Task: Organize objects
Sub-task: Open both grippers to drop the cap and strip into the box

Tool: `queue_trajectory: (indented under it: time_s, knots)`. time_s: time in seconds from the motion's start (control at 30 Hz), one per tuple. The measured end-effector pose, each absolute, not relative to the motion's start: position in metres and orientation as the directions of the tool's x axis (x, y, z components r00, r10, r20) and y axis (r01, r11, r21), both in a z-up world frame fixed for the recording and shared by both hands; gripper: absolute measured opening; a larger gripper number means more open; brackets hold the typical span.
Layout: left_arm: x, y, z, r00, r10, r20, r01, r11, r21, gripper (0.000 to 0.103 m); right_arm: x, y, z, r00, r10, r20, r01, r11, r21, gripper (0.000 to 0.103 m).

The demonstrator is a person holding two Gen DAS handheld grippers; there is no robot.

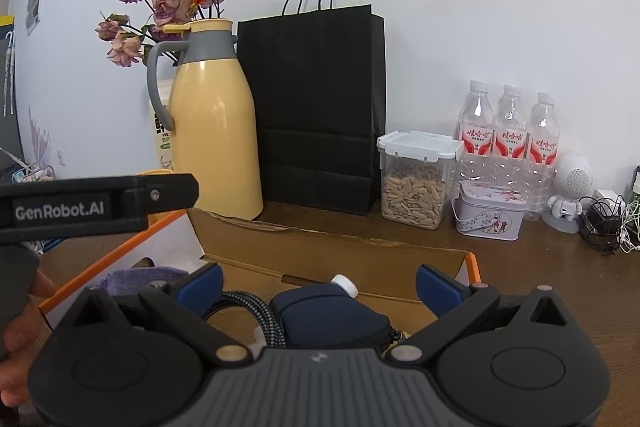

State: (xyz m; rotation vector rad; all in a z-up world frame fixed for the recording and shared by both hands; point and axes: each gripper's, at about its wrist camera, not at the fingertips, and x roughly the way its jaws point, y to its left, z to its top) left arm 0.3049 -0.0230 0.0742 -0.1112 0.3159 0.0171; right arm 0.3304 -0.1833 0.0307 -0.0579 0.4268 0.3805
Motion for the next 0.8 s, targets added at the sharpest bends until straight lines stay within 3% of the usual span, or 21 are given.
queue_trajectory:
  time_s: [0.8]
  knots:
    - [0.252, -0.024, 0.096, 0.970, -0.047, -0.239, 0.029, 0.997, -0.075, 0.103, 0.278, -0.182, 0.057, 0.857, 0.362, -0.367, -0.404, 0.914, -0.043, 0.103]
